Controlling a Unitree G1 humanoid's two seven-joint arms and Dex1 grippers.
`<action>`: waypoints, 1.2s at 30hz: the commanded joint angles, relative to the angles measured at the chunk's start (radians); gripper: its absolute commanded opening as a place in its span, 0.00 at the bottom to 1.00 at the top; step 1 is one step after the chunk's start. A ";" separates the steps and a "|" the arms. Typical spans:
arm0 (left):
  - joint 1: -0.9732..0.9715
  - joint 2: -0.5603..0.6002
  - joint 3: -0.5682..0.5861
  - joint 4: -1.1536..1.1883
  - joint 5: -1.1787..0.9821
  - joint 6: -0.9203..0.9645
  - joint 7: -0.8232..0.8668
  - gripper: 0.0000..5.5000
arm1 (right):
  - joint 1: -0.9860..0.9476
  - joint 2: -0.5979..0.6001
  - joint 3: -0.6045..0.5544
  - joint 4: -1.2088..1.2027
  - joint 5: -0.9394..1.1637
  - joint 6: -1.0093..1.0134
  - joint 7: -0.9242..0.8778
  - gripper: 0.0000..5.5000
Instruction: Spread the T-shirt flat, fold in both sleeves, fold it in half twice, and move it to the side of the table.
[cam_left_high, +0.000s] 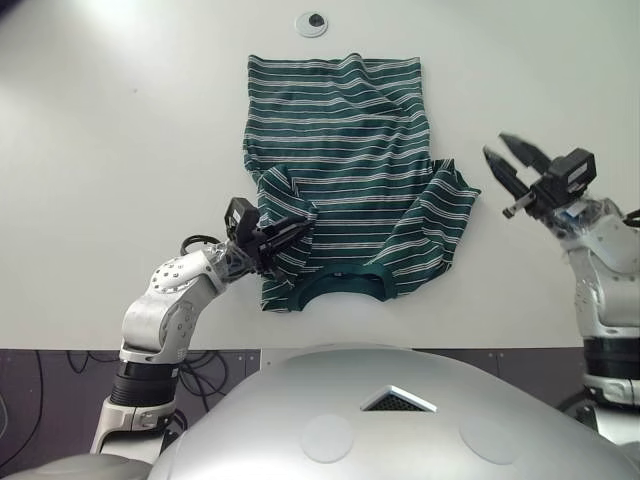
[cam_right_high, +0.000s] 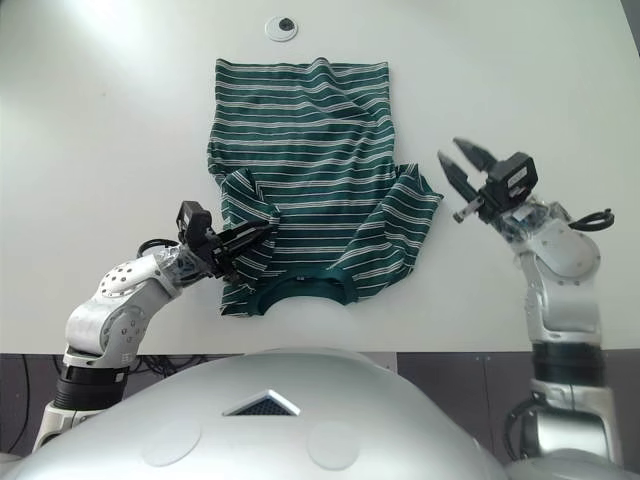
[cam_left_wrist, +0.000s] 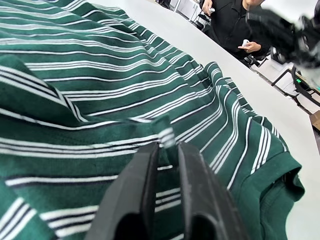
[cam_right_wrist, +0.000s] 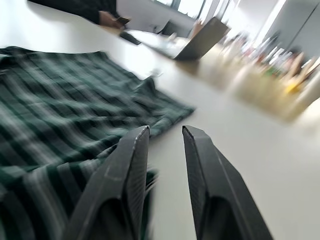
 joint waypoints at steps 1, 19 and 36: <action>0.004 0.001 0.020 -0.036 -0.012 0.016 0.020 0.24 | 0.081 -0.107 -0.067 -0.090 0.212 0.390 0.026 0.22; 0.124 -0.002 0.058 -0.175 -0.001 -0.170 -0.016 0.27 | 0.014 -0.007 -0.085 -0.055 0.300 0.787 -0.023 0.22; 0.125 -0.001 0.048 -0.146 0.013 -0.203 -0.013 0.28 | 0.013 0.019 -0.133 -0.119 0.364 0.843 0.028 0.00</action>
